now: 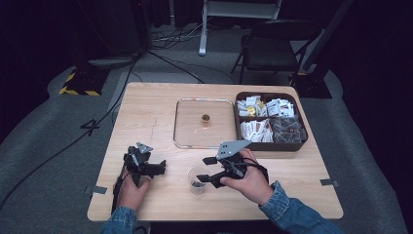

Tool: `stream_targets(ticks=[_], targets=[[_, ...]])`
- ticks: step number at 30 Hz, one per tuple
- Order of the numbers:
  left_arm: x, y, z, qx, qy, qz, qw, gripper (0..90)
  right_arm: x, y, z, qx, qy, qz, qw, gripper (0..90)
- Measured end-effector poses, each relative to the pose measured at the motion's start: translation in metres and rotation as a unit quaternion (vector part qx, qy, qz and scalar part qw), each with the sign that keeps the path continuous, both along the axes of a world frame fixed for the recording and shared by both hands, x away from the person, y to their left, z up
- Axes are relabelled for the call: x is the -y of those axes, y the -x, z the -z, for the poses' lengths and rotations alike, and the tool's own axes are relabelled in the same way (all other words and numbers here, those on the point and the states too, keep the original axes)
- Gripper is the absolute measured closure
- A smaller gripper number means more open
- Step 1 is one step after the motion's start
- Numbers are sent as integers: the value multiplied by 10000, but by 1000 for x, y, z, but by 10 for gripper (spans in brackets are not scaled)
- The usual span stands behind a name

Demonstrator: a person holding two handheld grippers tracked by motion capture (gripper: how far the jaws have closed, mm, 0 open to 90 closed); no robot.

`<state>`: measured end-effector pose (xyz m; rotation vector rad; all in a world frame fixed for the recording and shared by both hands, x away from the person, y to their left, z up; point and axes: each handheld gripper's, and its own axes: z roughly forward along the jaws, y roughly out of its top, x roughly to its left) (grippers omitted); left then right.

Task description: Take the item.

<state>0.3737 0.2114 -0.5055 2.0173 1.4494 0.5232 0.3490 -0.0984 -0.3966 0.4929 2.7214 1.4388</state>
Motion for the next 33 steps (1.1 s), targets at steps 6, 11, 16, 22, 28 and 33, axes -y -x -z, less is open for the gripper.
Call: stream_targets(ticks=[6,11,16,22,28,33], targets=[[0,0,0,-1,-12,12,10000,4,18,-3,-18,139,-230,215,9994,314],[0,0,0,-4,2,11,10000,5,34,-4,-27,204,-315,338,9987,317],[0,0,0,7,-25,25,10000,5,50,-4,-31,225,-400,492,9977,319],[0,-1,0,0,7,19,10000,6,67,-7,-30,213,-412,665,9967,328],[0,-1,0,-9,16,3,10000,7,94,-9,-29,250,-429,946,9943,327],[0,-1,0,-8,15,2,10000,7,119,-13,-29,282,-411,1174,9918,324]])
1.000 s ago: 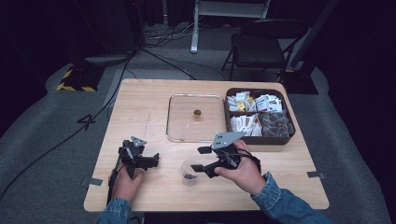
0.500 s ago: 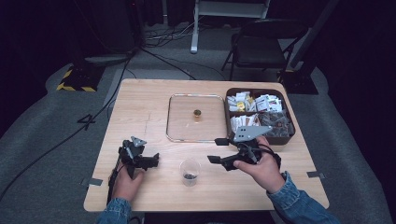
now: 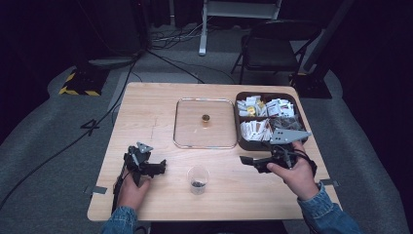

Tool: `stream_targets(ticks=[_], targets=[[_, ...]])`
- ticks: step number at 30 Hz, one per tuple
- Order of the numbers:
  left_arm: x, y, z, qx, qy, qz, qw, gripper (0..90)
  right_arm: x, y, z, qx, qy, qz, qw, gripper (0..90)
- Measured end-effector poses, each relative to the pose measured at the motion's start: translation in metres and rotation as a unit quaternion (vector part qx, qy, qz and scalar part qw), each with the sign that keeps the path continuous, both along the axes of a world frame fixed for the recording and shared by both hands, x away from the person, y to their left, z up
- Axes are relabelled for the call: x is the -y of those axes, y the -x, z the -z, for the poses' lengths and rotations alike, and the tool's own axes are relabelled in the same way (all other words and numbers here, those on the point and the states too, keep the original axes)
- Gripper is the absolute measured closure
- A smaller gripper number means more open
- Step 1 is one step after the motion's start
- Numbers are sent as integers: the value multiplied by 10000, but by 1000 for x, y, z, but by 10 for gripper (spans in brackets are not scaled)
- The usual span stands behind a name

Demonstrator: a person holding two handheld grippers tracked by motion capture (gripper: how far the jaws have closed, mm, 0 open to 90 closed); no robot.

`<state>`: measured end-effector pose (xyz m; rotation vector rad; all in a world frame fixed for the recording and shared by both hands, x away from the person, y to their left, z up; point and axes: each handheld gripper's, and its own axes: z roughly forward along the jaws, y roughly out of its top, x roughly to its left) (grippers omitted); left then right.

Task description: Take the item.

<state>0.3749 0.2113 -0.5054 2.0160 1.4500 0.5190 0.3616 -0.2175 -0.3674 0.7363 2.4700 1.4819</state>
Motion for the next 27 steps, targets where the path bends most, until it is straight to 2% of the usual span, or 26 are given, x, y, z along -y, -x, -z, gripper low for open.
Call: stream_targets(ticks=[6,10,16,23,25,27], targets=[[0,0,0,1,-3,-1,10000,7,24,-9,0,15,102,204,9997,317],[0,0,0,1,-3,-2,10000,7,35,-13,6,-17,228,294,9993,313],[0,1,0,23,-35,-23,10000,11,46,-16,22,-127,329,362,9987,309],[0,1,0,23,-37,-22,10000,11,55,-16,47,6,398,477,9981,305],[0,1,0,24,-36,-21,10000,12,57,-17,56,-47,360,539,9979,305],[0,1,0,24,-37,-21,10000,11,58,-19,66,-147,497,554,9971,304]])
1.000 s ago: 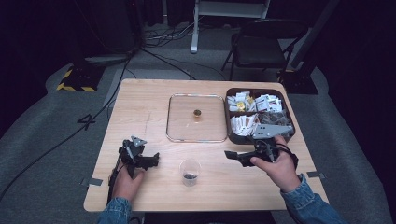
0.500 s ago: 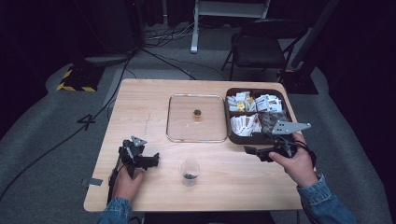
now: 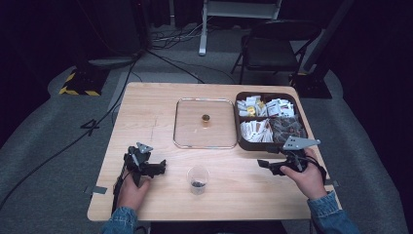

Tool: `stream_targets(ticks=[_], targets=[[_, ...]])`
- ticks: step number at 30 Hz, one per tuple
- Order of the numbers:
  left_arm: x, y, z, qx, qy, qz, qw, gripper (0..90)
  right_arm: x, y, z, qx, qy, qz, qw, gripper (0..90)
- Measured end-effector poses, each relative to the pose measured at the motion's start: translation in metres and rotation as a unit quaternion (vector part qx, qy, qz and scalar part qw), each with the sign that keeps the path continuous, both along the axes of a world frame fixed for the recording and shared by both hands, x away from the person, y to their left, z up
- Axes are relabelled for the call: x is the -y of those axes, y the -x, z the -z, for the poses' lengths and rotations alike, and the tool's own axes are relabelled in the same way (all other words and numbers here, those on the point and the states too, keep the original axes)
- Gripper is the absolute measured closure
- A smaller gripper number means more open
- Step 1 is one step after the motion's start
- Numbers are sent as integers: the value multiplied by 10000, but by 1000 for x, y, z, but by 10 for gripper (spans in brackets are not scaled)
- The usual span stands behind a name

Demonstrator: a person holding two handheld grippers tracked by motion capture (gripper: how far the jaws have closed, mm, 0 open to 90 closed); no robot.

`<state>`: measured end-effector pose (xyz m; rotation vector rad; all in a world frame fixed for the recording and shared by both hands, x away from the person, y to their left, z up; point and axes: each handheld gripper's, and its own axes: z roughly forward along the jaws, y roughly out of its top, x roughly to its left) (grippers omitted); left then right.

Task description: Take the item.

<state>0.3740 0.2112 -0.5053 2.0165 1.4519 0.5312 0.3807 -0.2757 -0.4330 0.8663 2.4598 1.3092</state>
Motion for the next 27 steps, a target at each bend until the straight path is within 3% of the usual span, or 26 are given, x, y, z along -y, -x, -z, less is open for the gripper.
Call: stream_targets(ticks=[7,14,20,27], targets=[[0,0,0,-1,1,1,10000,11,4,-3,34,-246,174,174,9994,279],[0,0,0,0,-6,17,10000,11,7,0,57,-370,247,347,9984,262],[0,0,0,1,-6,18,10000,11,8,4,69,-269,353,405,9982,217],[0,0,0,-4,14,3,10000,11,2,9,71,-62,752,329,9966,163]])
